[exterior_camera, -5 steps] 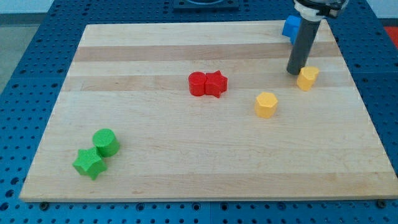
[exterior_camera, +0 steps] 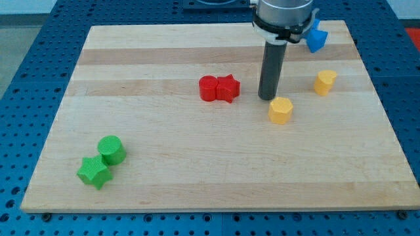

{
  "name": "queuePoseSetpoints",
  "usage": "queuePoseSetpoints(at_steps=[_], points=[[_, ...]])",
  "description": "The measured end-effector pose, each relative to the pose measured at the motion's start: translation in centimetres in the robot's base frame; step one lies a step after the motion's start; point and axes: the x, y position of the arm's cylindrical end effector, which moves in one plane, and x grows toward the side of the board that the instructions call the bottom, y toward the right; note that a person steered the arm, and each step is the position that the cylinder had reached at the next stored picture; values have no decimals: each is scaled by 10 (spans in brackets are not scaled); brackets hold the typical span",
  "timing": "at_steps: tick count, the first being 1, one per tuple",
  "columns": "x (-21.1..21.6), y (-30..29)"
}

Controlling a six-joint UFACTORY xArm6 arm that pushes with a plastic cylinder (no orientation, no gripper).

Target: Push the yellow hexagon to the bottom left of the yellow heart

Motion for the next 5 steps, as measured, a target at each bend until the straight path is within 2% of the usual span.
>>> queuePoseSetpoints(at_steps=[2,5], points=[[35,-17],[65,-11]])
